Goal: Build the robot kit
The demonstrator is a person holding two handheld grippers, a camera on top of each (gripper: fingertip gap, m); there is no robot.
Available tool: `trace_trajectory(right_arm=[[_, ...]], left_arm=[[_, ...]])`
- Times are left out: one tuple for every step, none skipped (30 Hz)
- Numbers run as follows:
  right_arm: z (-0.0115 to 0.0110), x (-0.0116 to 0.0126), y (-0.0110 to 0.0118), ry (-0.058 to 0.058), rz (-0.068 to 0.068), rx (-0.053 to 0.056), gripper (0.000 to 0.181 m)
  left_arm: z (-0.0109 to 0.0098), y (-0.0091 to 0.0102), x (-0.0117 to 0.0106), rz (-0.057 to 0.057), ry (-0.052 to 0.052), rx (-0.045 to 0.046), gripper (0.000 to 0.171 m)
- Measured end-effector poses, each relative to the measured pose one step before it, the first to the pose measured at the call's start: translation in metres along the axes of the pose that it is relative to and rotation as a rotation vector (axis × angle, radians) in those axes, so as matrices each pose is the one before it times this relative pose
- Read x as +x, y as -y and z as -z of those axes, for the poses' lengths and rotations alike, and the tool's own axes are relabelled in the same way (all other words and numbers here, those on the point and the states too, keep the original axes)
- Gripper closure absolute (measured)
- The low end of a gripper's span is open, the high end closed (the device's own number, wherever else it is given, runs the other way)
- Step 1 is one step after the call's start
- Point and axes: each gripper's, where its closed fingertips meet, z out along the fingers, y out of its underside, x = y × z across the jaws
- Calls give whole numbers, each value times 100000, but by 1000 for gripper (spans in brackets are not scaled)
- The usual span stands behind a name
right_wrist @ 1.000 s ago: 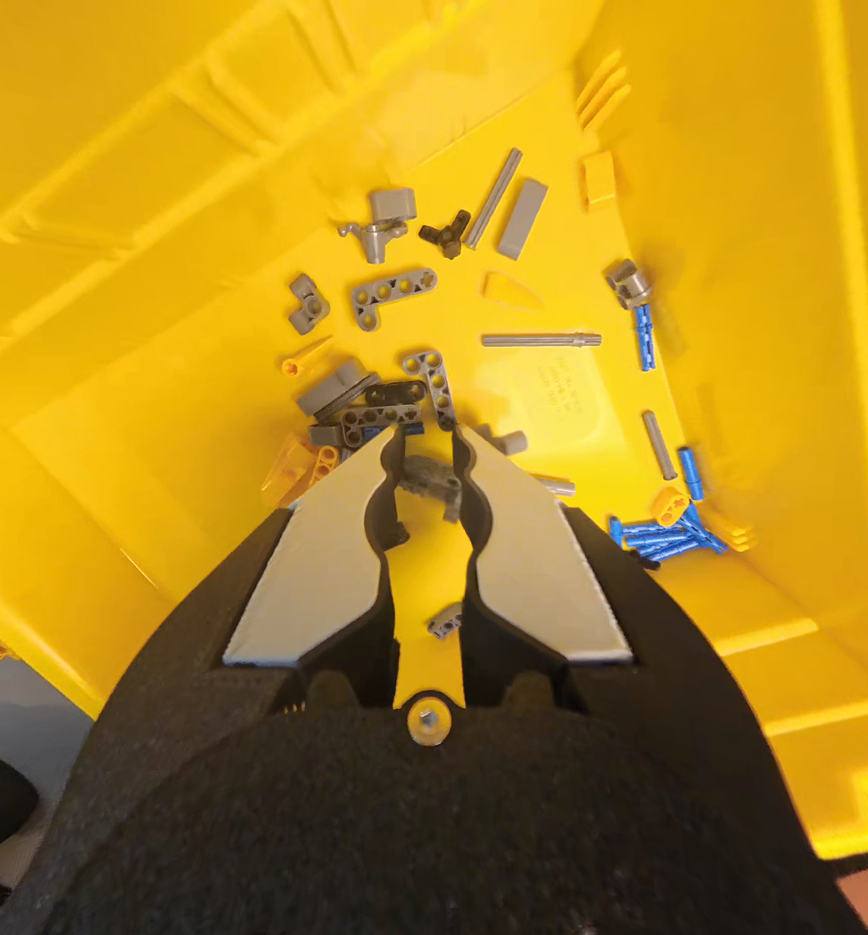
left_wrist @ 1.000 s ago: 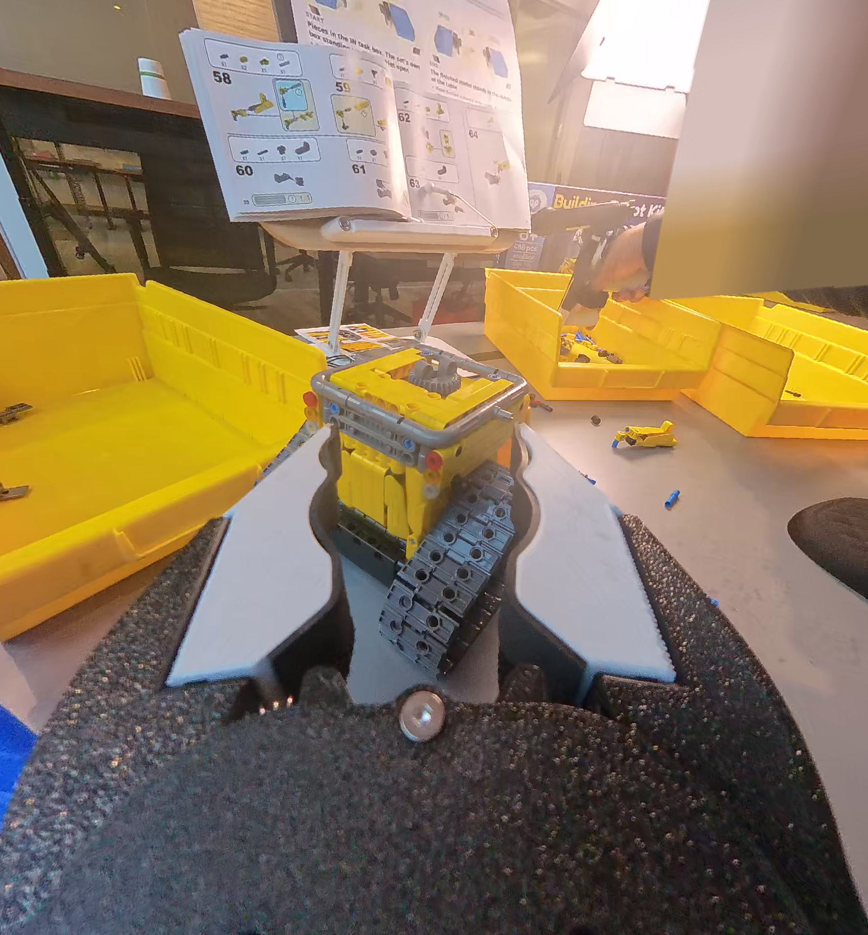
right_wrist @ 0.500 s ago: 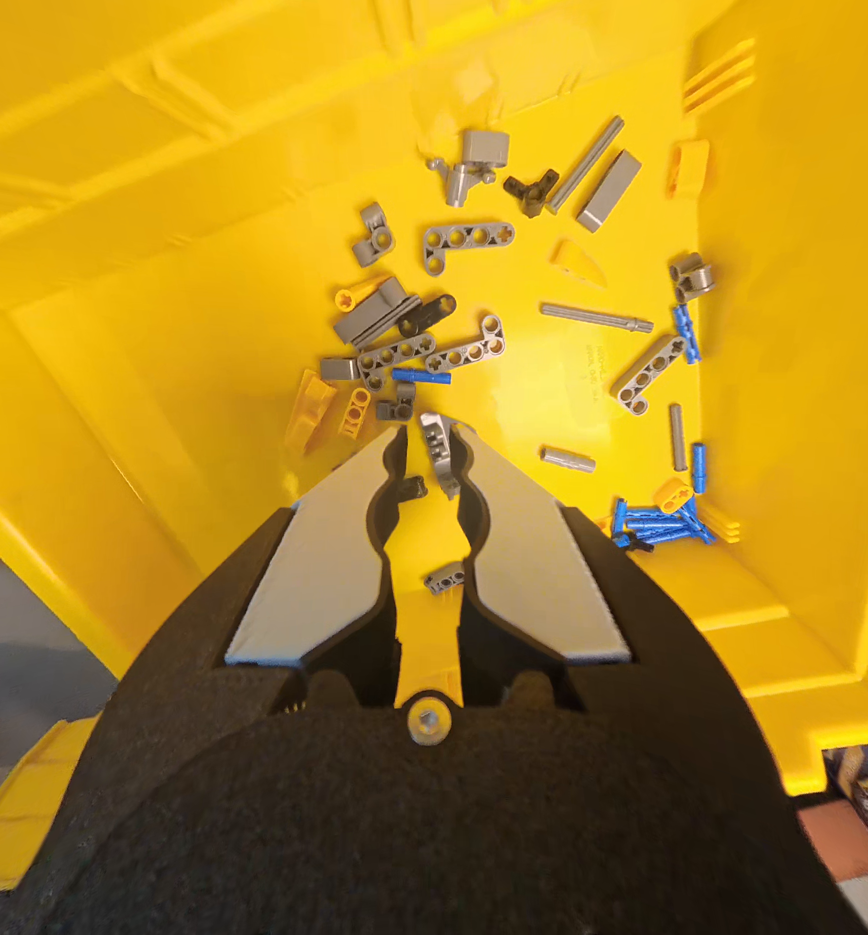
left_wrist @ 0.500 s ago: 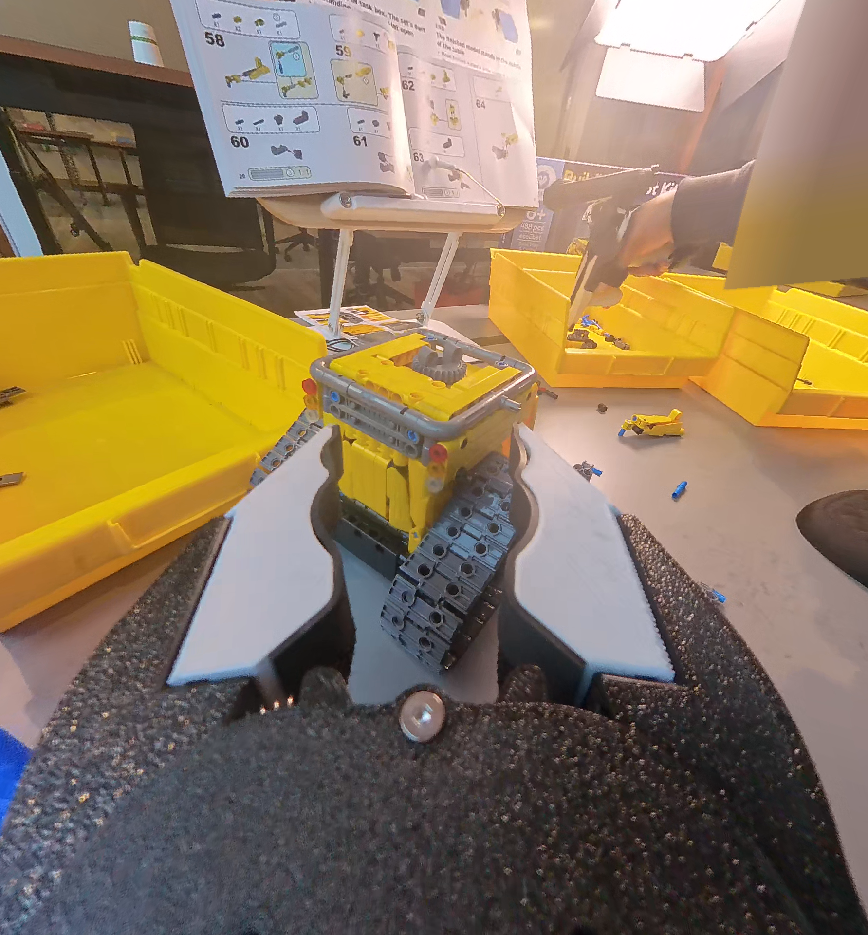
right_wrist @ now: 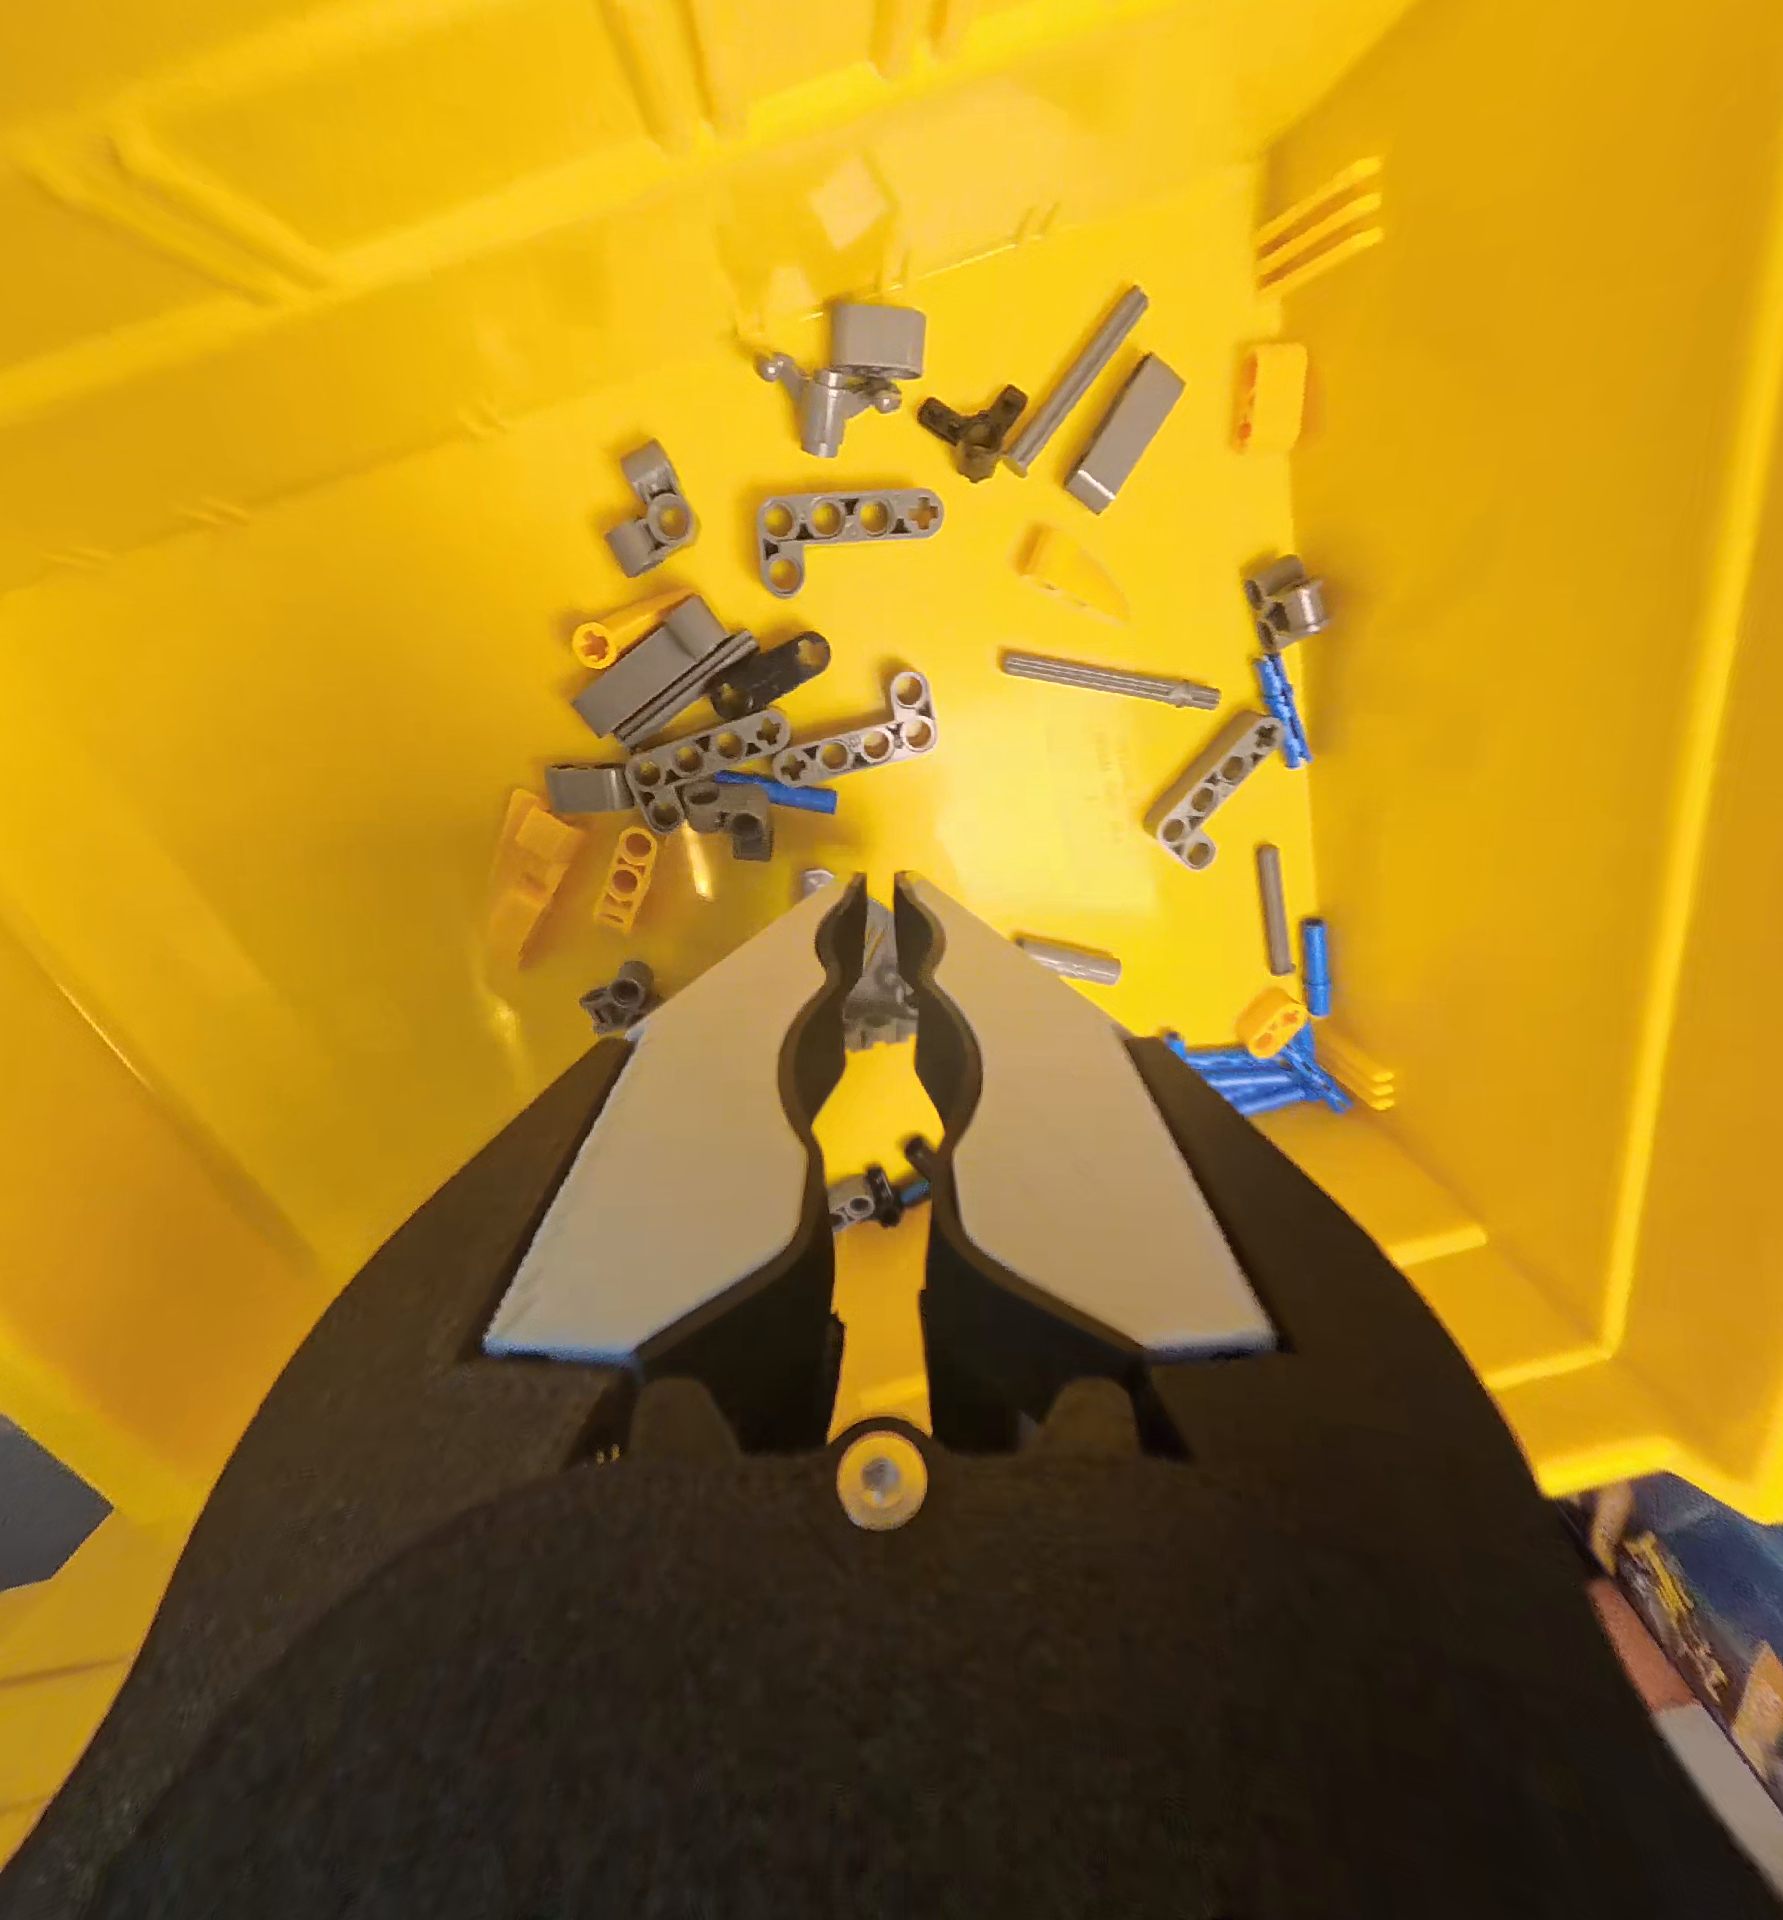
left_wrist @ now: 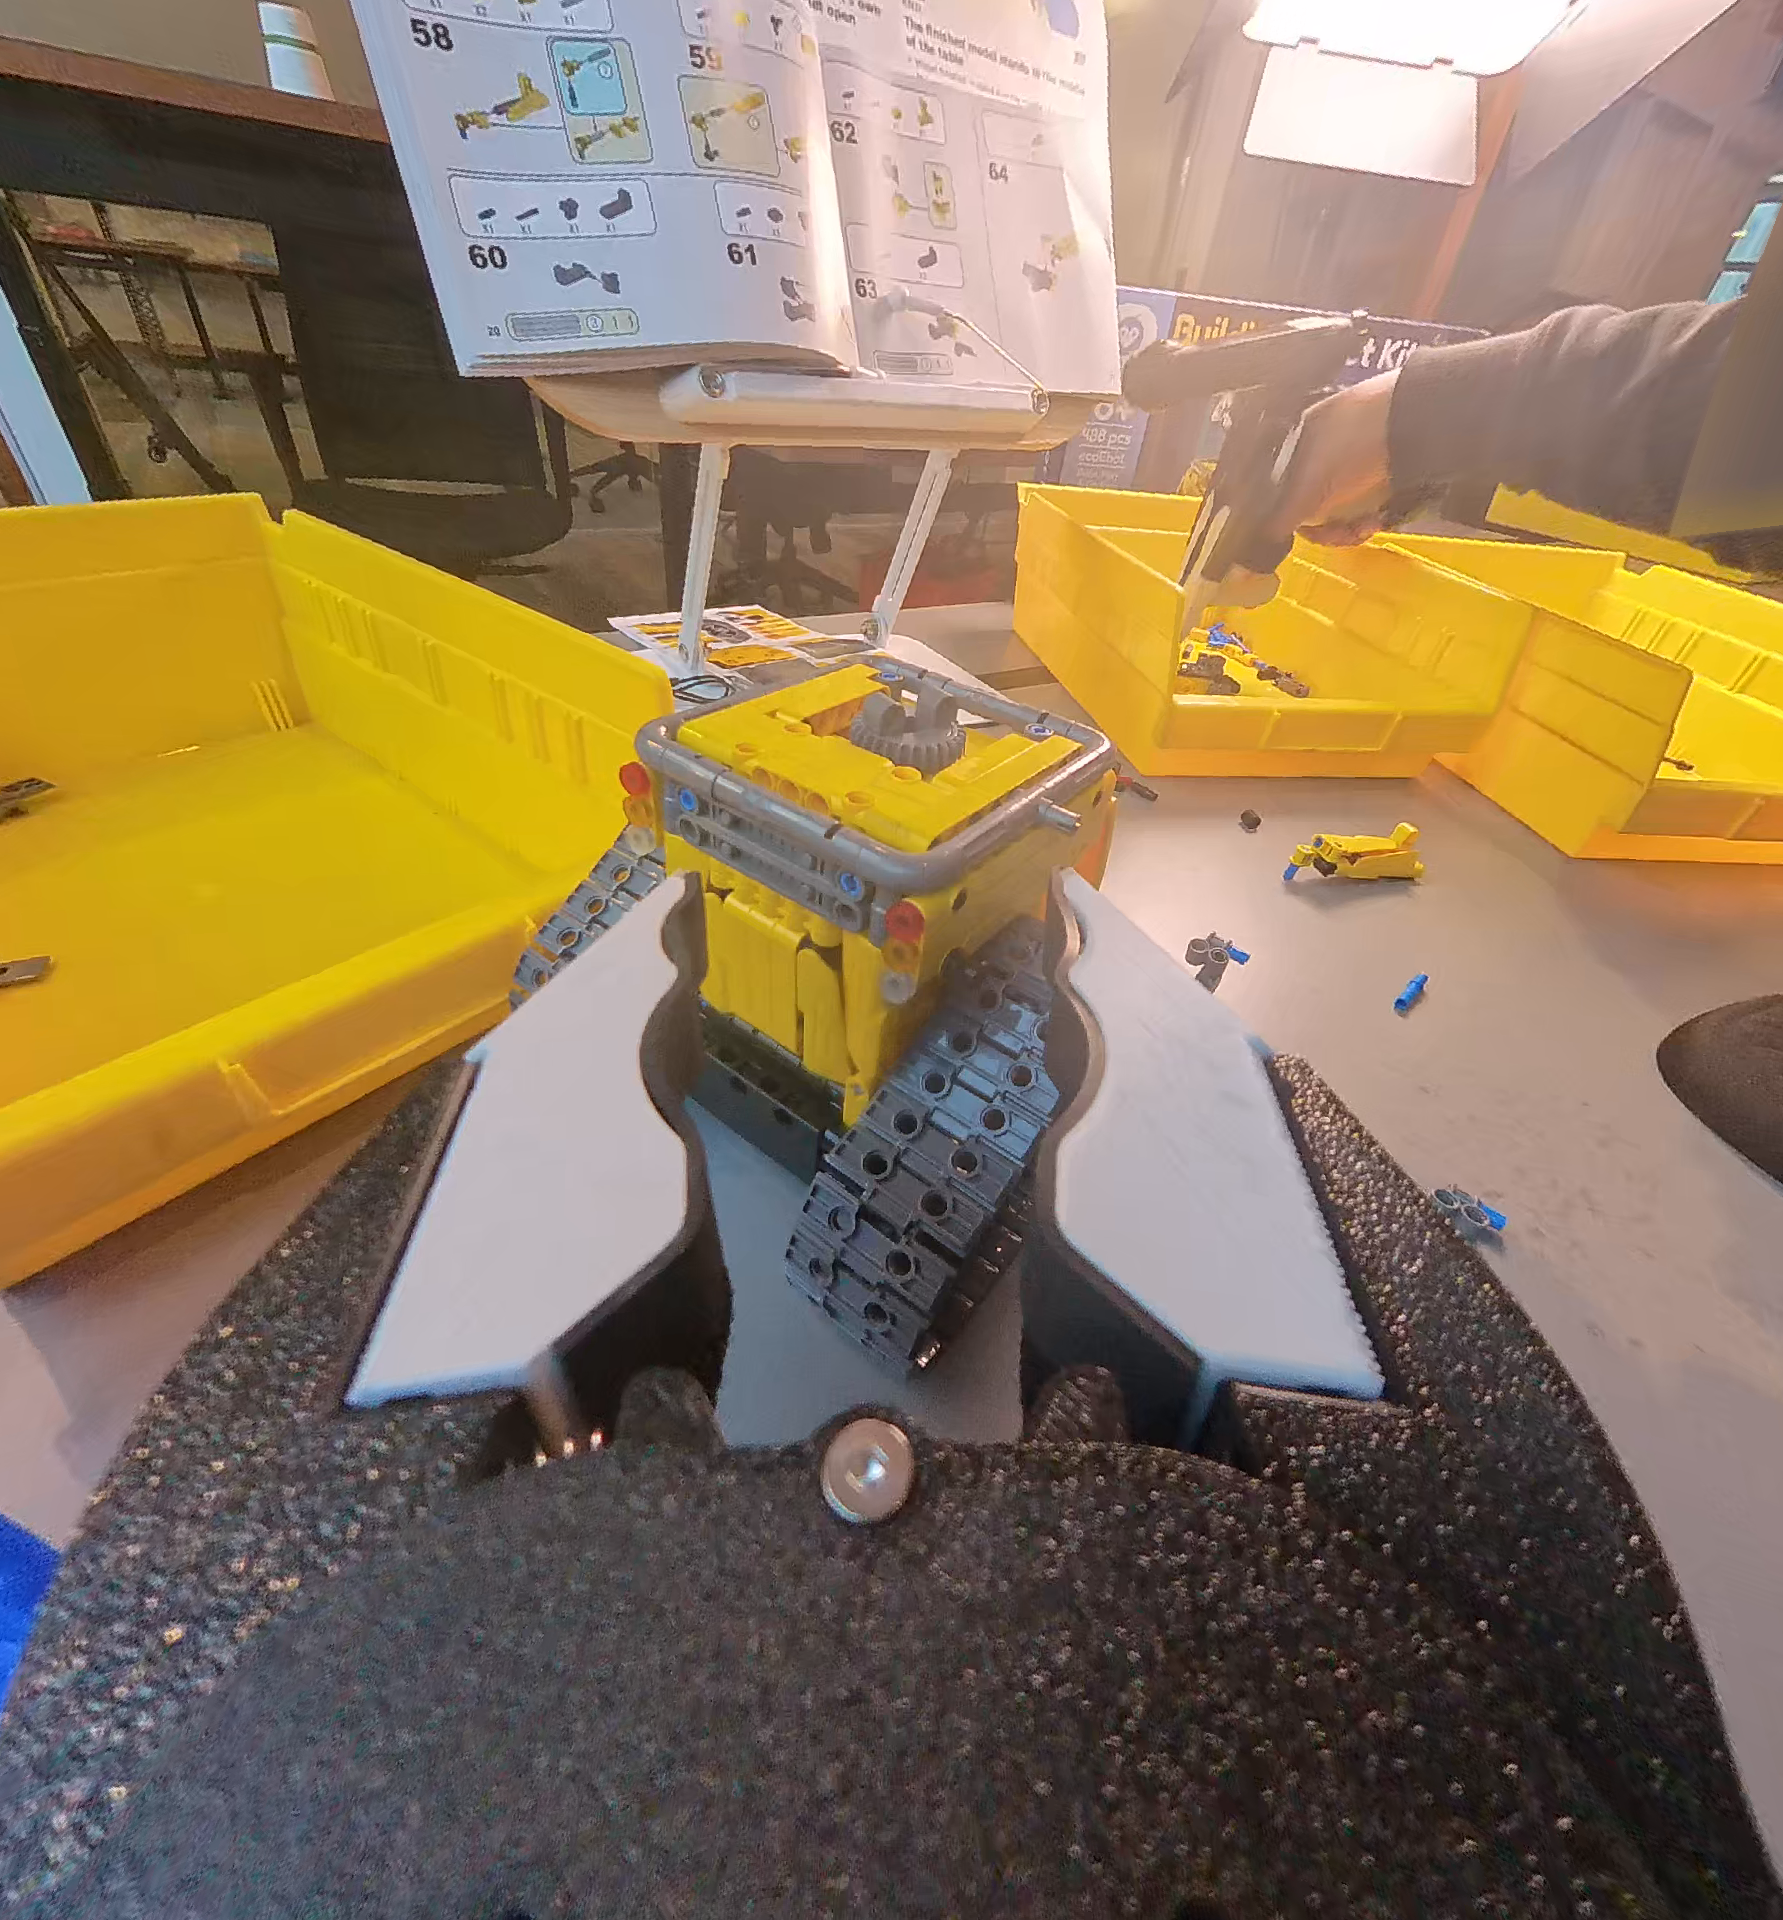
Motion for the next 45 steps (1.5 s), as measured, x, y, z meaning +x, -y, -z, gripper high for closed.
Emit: trace_trajectory(right_arm=[[471, 496, -188, -1955, -506, -356, 174], [458, 578, -349, -2463, -129, -1273, 170], [423, 641, -457, -3043, 447, -1823, 169], [367, 614, -518, -2970, 1100, -2109, 168], [272, 510, -508, -2548, 1364, -2038, 167], [208, 510, -546, -2782, 1560, -2518, 166], [152, 377, -503, -2218, 1733, -2361, 164], [100, 308, -429, -1808, 1647, -2124, 163], [76, 372, -331, -2524, 1893, -1855, 163], [72, 413, -269, -2779, 1861, -1646, 163], [73, 493, -255, -3367, 2172, -1876, 163], [71, 516, -223, -3474, 2572, -1680, 163], [49, 431, -213, -2705, 2087, -1564, 163], [-1, 282, -272, -1488, 1372, -1738, 163], [-20, 207, -214, -731, 960, -1297, 163], [-41, 247, -91, -889, 805, -428, 163], [-36, 291, -70, -1083, 935, -254, 163], [-81, 244, -82, -936, 1534, -292, 163], [-127, 162, -74, -672, 1830, -185, 163], [-173, 133, -76, -510, 1785, -192, 163], [-211, 102, 33, -669, 2816, 373, 163], [-241, 87, 90, -1154, 4506, 676, 163], [-223, 154, 107, -1983, 5092, 669, 165], [-112, 324, 311, -2607, 4081, 1321, 165], [-160, 61, 247, -737, 3875, 666, 165], [-237, -32, 130, -200, 3733, -180, 165], [-268, 95, 55, -757, 3303, -1173, 165], [-281, 30, -14, -382, 3769, -1922, 165], [-306, -31, 23, -142, 4377, -1689, 165], [-346, -82, 14, 19, 4613, -1799, 165], [-389, -114, -11, 249, 4069, -2158, 165], [-409, -161, 30, 928, 3165, -2230, 165], [-416, -219, 2, 1518, 2537, -2549, 164], [-394, -141, -60, 1383, 2299, -2959, 164], [-343, -99, -66, 1451, 1820, -2793, 164], [-237, -5, -54, 1287, 996, -2285, 165], [-48, 49, 15, 1500, 345, -1228, 165], [-11, 20, -10, 2146, -1073, -722, 165], [28, -29, 28, 2420, -1392, -32, 165], [-13, -111, 99, 2320, -881, 698, 164], [-102, -299, 192, 2549, -525, 1200, 163], [-214, -328, 46, 1911, -26, 70, 163], [-231, -148, -23, 157, 175, -615, 165], [-86, 73, 287, -1036, -73, 1459, 166], [-18, -108, 396, 87, -442, 2480, 169]], left_arm=[[-12, -26, 2, -4, -28, -132, 108], [-29, -19, 15, -16, -58, -156, 107], [-11, -15, 8, -39, -86, -121, 108], [-16, -10, 32, -76, -131, -75, 108], [1, -3, 14, -79, -70, -16, 108], [-3, 15, 16, -69, -74, 42, 108], [14, 9, 20, -55, -97, 83, 108], [12, 13, 17, -13, -124, 107, 108], [18, 32, 11, 15, -52, 180, 108], [26, 26, 1, 40, -42, 206, 108], [21, 29, -3, 45, -13, 151, 108], [10, 19, -6, 21, -10, 143, 108], [12, 13, 4, 21, -12, 106, 108], [13, 23, 1, 0, 3, 104, 108], [5, 9, 0, 4, 5, 68, 108], [9, 4, -3, 47, -23, 26, 108], [-1, 3, -4, 68, -8, 17, 108], [-8, -1, 3, 75, -57, -21, 108], [1, -9, -10, 77, -37, -10, 108], [7, 8, 0, 71, -35, 54, 108], [6, 10, -4, 72, 0, 71, 108], [8, 8, -14, 80, 1, 51, 108], [2, -1, 0, 92, -26, -16, 108], [1, 1, -8, 70, 22, -2, 108], [-2, 4, -11, -8, 75, 30, 108], [-6, -5, -16, 35, 57, -48, 108], [-12, -24, -13, 94, 56, -120, 108], [-11, -14, -12, 62, 43, -119, 108], [10, -11, -22, 50, 110, -5, 108], [4, 16, -24, 70, 68, 106, 108], [16, 9, -10, 80, 49, 68, 108], [-1, 5, -15, 100, 15, 24, 108], [0, -8, -12, 126, 0, 0, 108], [-6, -3, -14, 127, 20, -41, 108], [3, -12, -27, 118, 34, -39, 108], [-1, -5, -10, 121, -15, 23, 108], [13, 13, 0, 79, -22, 99, 108], [21, 19, -22, 55, 54, 138, 108], [13, 17, -16, 110, 31, 120, 108], [4, 3, -4, 141, -46, 83, 108], [17, 11, -11, 138, -60, 68, 108], [10, 22, -14, 95, 9, 155, 108], [27, 25, -3, 90, 5, 194, 108], [5, 15, -19, 117, -17, 91, 108], [-13, -20, -2, 124, -79, -99, 108]])
